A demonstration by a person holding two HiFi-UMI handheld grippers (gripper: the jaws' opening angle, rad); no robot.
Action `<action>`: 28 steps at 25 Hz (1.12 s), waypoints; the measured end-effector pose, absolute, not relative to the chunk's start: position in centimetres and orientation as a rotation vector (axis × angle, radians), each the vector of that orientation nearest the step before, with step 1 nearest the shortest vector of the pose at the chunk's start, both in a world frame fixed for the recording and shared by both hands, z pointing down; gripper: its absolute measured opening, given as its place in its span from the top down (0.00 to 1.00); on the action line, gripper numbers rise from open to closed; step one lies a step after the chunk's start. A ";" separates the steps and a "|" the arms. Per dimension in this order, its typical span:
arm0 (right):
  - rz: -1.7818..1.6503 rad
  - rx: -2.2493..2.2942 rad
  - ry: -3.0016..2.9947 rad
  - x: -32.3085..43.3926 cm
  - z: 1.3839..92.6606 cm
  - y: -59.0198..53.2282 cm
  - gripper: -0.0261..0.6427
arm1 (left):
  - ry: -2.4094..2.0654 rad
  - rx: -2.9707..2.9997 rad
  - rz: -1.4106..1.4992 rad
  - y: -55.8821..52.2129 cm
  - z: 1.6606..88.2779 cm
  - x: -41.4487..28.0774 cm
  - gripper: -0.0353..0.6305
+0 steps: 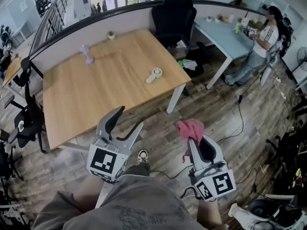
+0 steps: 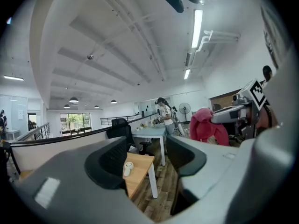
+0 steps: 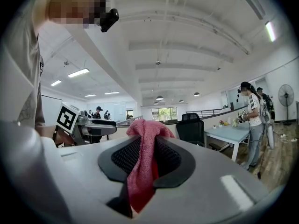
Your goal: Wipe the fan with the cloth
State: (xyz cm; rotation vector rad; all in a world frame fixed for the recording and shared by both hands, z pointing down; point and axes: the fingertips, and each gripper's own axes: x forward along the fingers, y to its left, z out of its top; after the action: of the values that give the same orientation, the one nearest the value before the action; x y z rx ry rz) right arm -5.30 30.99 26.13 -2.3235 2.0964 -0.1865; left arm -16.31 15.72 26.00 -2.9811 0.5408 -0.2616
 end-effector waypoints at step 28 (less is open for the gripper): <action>-0.208 -2.318 2.160 4.5 26.7 9.8 0.82 | 0.487 -2.981 -0.276 -3.2 27.7 -6.4 0.55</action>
State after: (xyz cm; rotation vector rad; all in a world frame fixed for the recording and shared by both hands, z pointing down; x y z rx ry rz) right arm 4.53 9.84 26.68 -2.3178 2.1599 -0.2085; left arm -6.42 -3.17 27.75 -2.9813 0.4866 -0.2760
